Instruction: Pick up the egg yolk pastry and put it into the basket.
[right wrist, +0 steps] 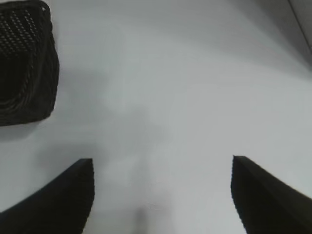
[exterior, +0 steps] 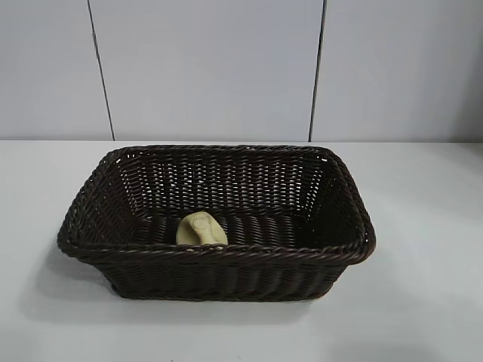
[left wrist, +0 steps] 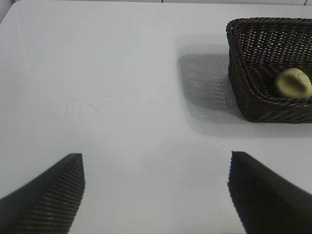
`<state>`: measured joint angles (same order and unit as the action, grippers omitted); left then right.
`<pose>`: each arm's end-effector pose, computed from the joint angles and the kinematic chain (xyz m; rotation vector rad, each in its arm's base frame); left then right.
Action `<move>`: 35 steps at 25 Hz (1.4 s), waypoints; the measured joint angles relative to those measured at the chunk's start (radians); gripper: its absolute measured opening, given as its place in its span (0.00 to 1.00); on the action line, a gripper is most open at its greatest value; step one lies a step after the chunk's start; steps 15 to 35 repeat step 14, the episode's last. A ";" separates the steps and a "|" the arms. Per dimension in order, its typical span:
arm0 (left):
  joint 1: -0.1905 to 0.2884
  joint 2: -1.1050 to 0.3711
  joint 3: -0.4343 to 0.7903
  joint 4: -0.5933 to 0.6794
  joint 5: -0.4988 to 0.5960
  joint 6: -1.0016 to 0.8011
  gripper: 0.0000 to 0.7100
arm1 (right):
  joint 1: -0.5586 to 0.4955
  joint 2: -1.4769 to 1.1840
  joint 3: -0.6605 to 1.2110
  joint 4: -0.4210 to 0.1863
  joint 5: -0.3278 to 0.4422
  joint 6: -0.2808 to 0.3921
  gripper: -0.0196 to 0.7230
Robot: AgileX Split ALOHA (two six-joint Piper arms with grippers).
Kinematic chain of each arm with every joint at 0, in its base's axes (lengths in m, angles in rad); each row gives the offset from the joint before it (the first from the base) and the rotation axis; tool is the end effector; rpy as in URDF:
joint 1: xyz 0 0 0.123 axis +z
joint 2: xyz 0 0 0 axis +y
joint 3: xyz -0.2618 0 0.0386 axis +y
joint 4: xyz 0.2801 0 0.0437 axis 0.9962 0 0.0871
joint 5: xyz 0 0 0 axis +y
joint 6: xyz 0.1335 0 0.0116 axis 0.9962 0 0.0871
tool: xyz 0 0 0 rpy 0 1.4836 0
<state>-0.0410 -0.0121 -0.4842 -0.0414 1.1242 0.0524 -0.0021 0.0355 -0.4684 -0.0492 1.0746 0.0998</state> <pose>0.0778 -0.0082 0.2613 0.1020 2.1086 -0.0433 0.0895 -0.0060 0.2575 0.1089 2.1214 -0.0020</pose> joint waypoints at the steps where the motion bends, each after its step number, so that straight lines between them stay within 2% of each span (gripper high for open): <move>1: 0.000 0.000 0.000 0.000 0.000 0.000 0.82 | 0.000 -0.024 0.000 0.000 0.003 0.000 0.78; 35: 0.000 0.000 0.000 0.000 0.000 0.000 0.82 | 0.000 -0.052 0.000 0.000 0.007 0.000 0.78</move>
